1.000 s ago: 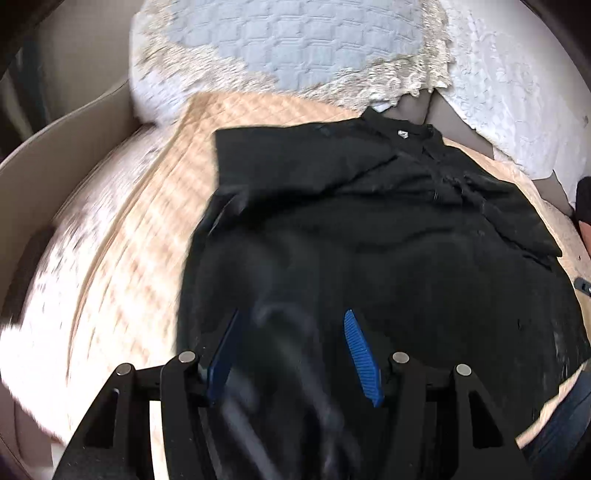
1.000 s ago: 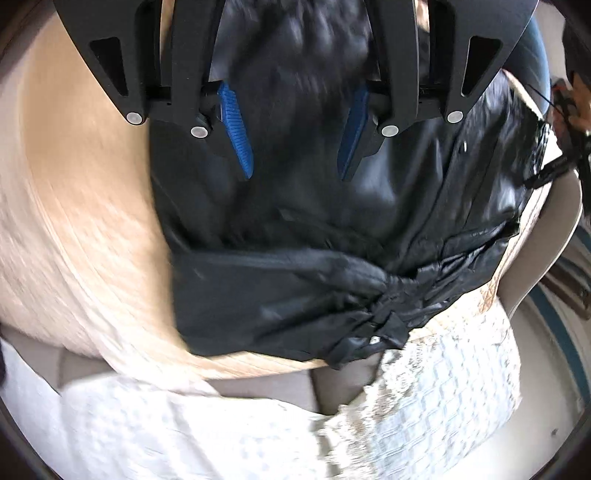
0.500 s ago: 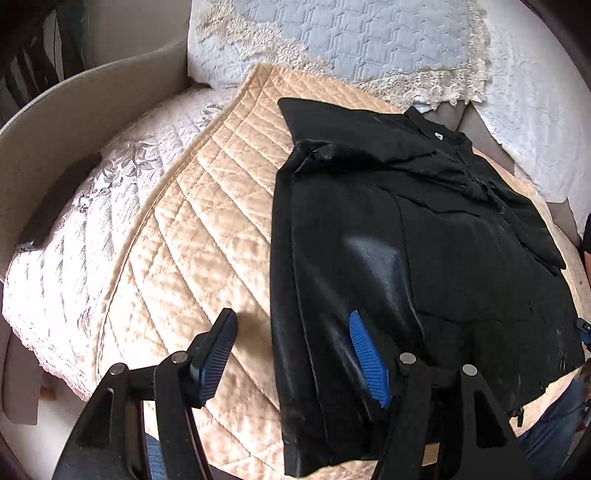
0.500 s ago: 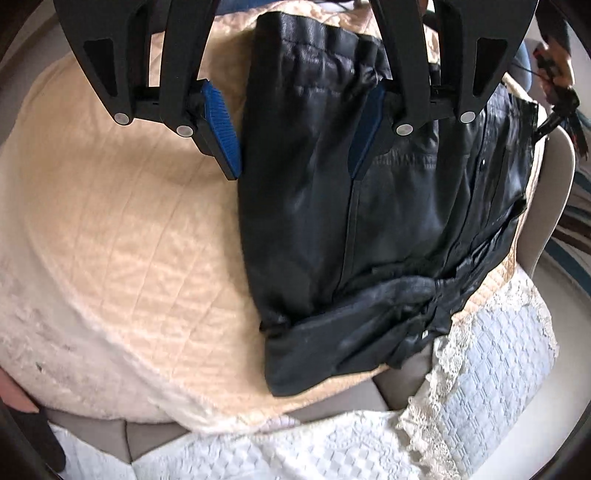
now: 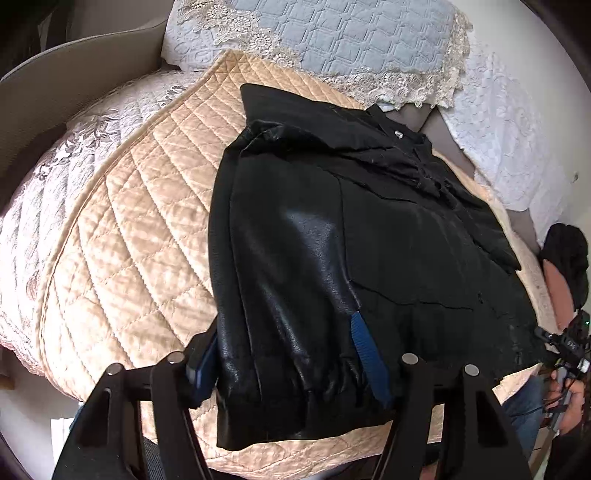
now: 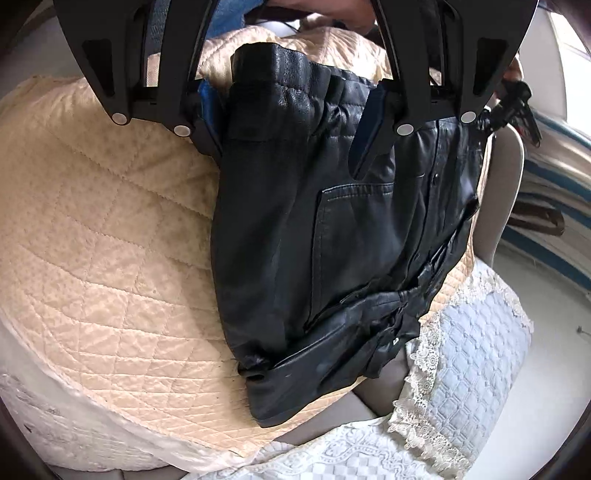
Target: Fold large clothes
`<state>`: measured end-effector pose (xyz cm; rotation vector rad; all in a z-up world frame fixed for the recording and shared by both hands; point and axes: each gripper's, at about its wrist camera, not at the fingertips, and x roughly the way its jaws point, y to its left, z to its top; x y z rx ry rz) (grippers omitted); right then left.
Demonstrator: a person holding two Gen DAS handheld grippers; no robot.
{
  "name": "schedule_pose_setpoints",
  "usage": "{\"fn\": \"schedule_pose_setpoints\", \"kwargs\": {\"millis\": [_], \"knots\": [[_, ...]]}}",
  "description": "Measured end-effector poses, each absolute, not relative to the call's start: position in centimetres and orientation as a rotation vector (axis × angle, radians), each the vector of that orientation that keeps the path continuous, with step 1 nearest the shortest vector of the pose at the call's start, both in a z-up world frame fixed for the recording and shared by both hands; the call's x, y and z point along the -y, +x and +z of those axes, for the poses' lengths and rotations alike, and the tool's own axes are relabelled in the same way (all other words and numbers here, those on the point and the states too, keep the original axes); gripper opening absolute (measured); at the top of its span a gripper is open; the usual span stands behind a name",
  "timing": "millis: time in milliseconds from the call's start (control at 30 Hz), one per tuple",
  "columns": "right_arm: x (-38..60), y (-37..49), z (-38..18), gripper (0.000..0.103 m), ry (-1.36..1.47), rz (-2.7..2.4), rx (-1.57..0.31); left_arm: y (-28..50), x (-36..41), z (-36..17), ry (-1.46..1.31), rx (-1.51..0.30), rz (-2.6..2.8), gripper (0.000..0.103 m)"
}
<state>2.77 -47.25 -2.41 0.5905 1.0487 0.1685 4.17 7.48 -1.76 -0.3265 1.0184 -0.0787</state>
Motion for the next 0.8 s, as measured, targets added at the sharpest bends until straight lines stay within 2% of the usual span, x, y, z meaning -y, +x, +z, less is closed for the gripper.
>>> {"fn": "schedule_pose_setpoints", "kwargs": {"millis": [33, 67, 133, 233, 400, 533, 700, 767, 800], "knots": [[47.2, 2.6, -2.4, 0.035, 0.588, 0.170, -1.054, 4.0, -7.5, -1.7, -0.318, -1.018, -0.070, 0.057], [47.2, 2.5, -2.5, 0.024, 0.595, 0.179, -1.058, 3.9, -7.5, -1.7, -0.311, -1.022, -0.060, 0.053], [47.2, 2.1, -2.6, 0.022, 0.598, 0.191, -1.061, 3.7, -8.0, -1.8, -0.317, -1.031, -0.051, 0.041], [47.2, 2.4, -2.8, 0.022, 0.597, 0.194, -1.063, 3.7, -8.7, -2.0, -0.353, -1.034, -0.039, 0.032], [46.9, 2.7, -2.6, 0.022, 0.587, 0.199, -1.063, 4.1, -9.1, -2.2, -0.369, -1.050, -0.054, 0.032], [47.0, 2.8, -3.2, 0.020, 0.603, 0.194, -1.074, 4.4, -8.9, -2.4, -0.364, -1.076, -0.076, 0.045], [47.2, 2.7, -3.2, 0.013, 0.608, 0.175, -1.077, 5.1, -7.6, -2.1, -0.274, -1.110, -0.073, 0.048], [47.2, 2.7, -3.1, 0.010, 0.603, 0.172, -1.079, 5.1, -7.4, -2.0, -0.234, -1.107, -0.062, 0.038], [47.2, 2.7, -2.9, 0.009, 0.605, 0.174, -1.078, 5.0, -7.6, -1.9, -0.227, -1.102, -0.055, 0.023]]}}
